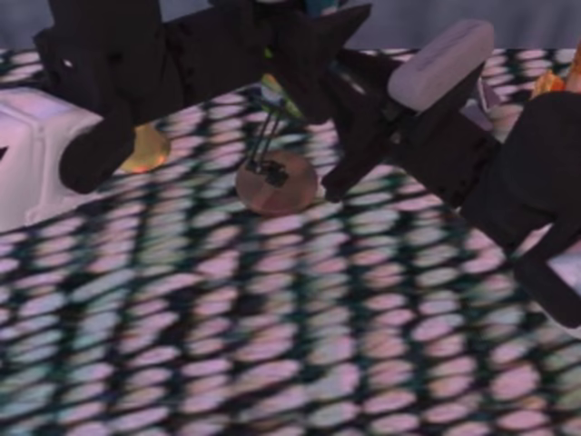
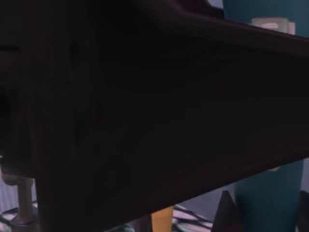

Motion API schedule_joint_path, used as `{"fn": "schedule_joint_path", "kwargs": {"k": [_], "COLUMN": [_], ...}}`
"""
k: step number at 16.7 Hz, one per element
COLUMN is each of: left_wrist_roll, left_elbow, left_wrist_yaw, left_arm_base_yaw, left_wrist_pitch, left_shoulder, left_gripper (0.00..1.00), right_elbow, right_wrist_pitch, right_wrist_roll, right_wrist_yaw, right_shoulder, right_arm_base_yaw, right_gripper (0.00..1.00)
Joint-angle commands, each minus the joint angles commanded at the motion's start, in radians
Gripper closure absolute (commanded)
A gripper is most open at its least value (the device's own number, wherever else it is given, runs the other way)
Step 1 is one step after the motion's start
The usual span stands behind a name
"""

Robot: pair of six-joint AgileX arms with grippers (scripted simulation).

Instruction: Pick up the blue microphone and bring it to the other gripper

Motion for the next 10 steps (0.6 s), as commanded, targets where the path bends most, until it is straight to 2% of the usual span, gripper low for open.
{"fn": "schedule_joint_path", "kwargs": {"k": [9, 10], "left_wrist_roll": [0.000, 0.000], "left_elbow": [0.000, 0.000], "left_wrist_yaw": [0.000, 0.000], "left_arm_base_yaw": [0.000, 0.000], "left_wrist_pitch": [0.000, 0.000], "left_shoulder": [0.000, 0.000], "left_gripper": [1.00, 1.00], "right_elbow": [0.000, 0.000], "right_wrist_pitch": [0.000, 0.000], "right_wrist_roll": [0.000, 0.000], "right_wrist_yaw": [0.000, 0.000], "right_shoulder": [0.000, 0.000], "right_arm_base_yaw": [0.000, 0.000], "right_gripper": [0.02, 0.00]}}
